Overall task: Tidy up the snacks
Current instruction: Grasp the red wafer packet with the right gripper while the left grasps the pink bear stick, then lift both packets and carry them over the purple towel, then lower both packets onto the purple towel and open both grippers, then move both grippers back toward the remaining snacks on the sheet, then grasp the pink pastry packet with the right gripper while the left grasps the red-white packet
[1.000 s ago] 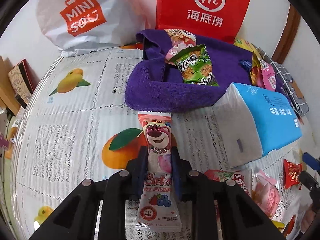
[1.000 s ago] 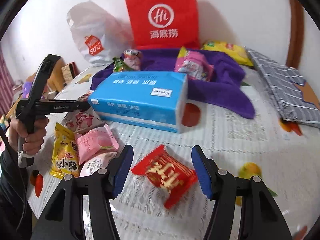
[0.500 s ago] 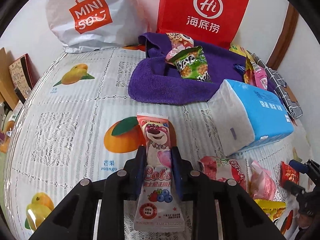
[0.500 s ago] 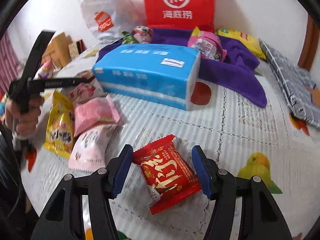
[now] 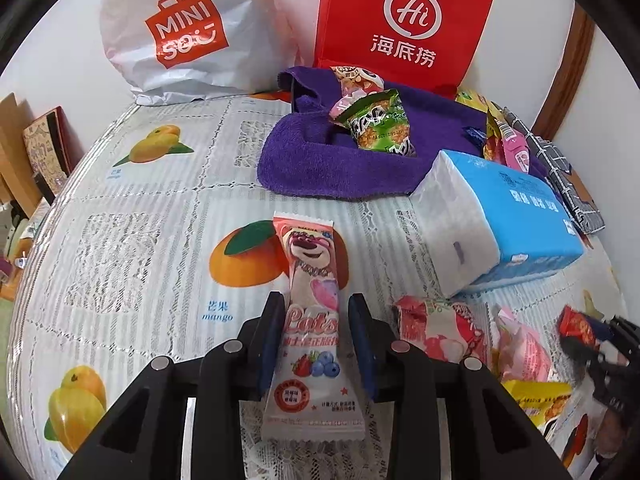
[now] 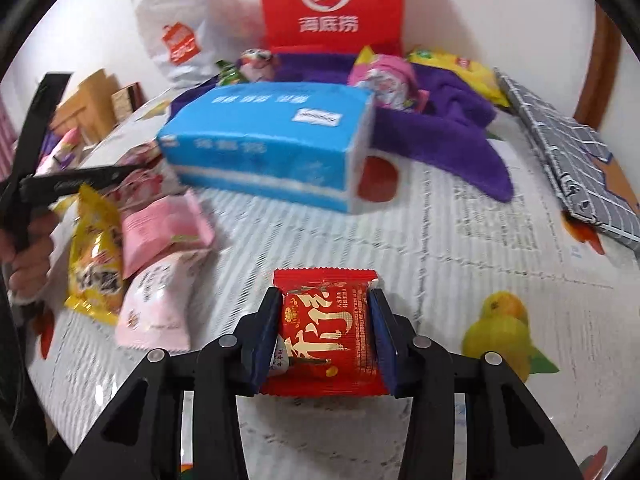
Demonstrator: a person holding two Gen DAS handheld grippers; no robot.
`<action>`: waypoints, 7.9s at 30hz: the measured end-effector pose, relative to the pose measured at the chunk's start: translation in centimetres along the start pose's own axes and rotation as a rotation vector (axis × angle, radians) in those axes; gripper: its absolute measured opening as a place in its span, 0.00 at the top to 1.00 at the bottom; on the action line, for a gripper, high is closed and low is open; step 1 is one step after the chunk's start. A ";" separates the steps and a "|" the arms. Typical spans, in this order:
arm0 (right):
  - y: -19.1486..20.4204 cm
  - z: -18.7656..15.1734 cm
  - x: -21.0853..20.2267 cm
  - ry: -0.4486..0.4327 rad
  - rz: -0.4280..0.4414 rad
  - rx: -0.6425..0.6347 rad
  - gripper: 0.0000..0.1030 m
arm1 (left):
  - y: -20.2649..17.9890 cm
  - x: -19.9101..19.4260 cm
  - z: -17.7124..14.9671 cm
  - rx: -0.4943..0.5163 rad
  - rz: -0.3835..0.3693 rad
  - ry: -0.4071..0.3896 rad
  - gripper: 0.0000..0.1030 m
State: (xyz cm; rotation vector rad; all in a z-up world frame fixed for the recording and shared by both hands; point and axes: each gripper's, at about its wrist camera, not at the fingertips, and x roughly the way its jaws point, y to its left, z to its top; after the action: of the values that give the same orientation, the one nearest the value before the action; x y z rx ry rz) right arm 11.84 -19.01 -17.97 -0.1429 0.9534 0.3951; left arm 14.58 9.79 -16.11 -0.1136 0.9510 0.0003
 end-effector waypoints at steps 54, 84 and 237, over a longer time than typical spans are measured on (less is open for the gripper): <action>-0.6 2.6 -5.0 -0.205 -0.032 0.068 0.58 | -0.3 -5.5 -0.2 -0.025 0.010 -0.065 0.77; 0.1 16.7 -4.7 -0.326 -0.032 0.072 0.58 | -5.1 -5.3 11.6 0.032 -0.110 -0.153 0.77; 2.7 -1.8 -2.6 0.013 -0.039 0.033 0.60 | -5.2 0.6 0.5 0.014 -0.132 0.142 0.46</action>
State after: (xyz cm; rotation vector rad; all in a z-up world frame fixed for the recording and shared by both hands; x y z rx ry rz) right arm 8.13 -17.72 -16.76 -0.1342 0.9681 0.3426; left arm 15.62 4.66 -15.82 -0.1647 1.0840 -0.1376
